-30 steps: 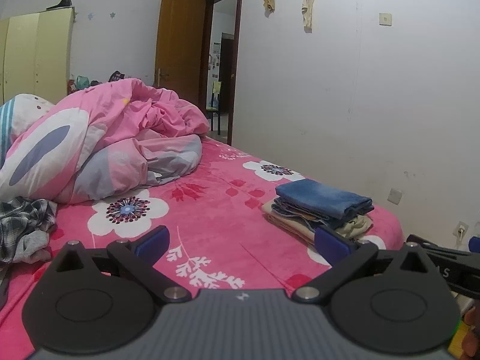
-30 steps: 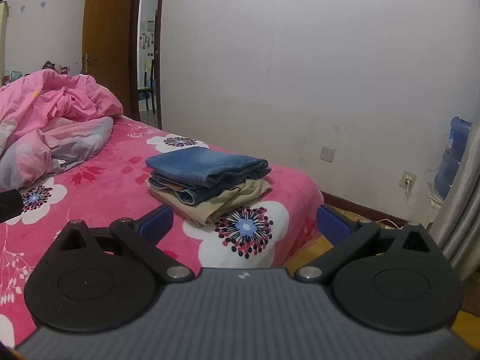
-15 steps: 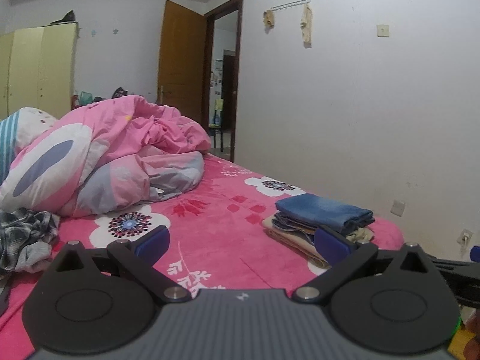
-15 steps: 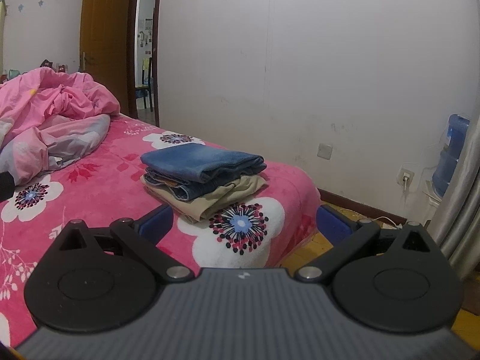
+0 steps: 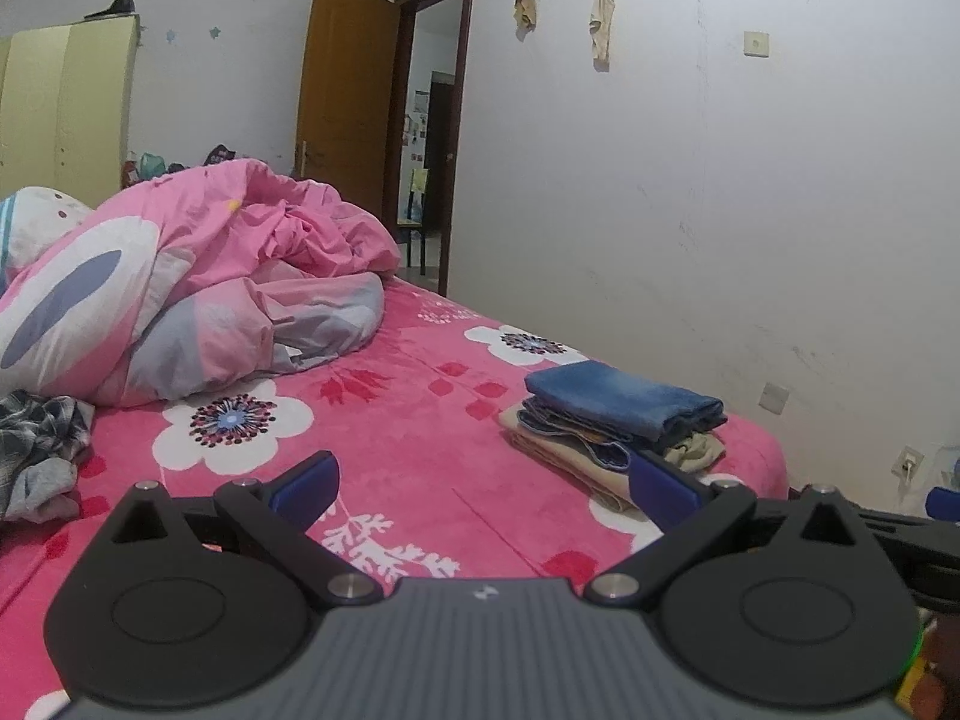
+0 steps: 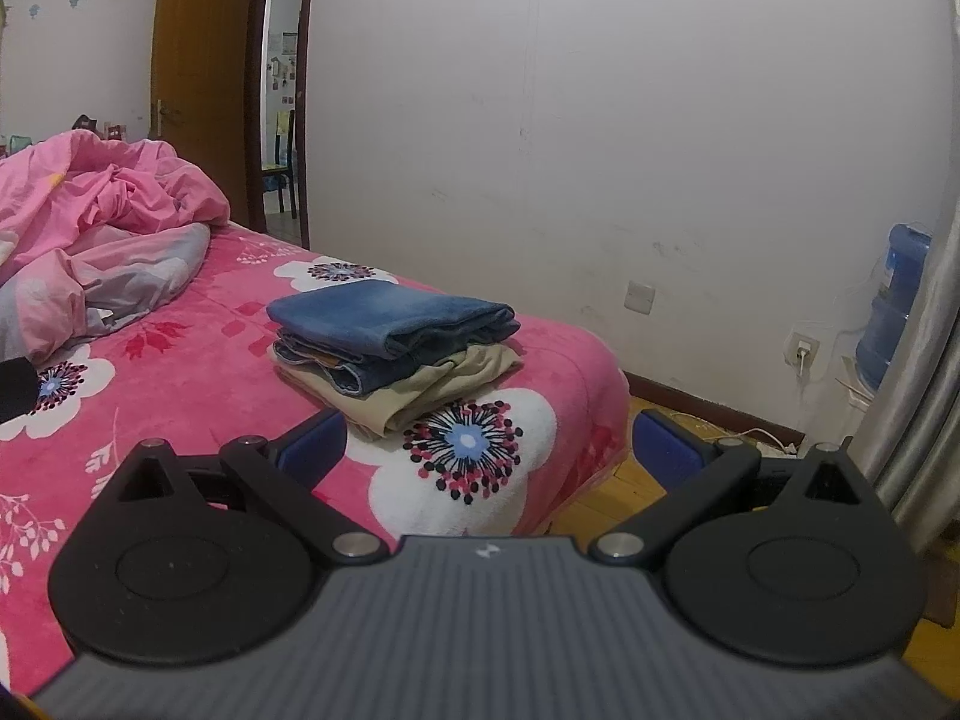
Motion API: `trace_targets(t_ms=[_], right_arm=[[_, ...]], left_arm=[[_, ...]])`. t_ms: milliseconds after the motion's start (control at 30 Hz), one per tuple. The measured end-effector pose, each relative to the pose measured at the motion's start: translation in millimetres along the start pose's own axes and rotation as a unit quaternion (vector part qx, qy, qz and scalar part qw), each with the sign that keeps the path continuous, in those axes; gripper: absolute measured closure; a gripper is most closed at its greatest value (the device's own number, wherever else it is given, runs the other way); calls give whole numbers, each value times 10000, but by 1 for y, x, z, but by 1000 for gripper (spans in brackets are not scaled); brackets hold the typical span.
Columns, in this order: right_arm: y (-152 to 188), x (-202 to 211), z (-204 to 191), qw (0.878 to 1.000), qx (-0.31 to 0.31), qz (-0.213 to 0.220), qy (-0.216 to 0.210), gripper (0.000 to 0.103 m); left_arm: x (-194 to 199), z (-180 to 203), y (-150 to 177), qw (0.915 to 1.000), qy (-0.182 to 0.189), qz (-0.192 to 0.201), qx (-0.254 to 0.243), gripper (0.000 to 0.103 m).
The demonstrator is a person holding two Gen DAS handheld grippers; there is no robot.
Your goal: Fold clothes
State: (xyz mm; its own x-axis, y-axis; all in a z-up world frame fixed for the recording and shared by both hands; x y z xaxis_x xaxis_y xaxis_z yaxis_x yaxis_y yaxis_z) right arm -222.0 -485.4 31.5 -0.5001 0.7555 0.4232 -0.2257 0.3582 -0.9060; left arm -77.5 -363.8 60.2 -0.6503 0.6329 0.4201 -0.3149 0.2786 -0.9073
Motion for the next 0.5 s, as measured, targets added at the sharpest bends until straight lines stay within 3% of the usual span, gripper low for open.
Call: trace_targets(t_ms=[500], right_arm=[[5, -3, -4, 10000, 48, -76, -8, 1]], left_arm=[[-7, -1, 10, 9997, -132, -200, -67, 0]])
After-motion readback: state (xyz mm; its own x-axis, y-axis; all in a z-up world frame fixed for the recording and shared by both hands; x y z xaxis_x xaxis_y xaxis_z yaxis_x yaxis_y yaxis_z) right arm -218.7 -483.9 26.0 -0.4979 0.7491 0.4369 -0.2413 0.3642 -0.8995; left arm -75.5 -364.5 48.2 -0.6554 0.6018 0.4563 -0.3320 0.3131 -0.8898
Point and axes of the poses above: each gripper's, at about its wrist camera, not at the fingertips, and x roughly against the way its jaws point, z to its right, y to its underside, the point moved 5 cm from there along -x, roughly the way its jaws point, and after that the axes turned 6 degrees about -y, right-handed, at the moved point
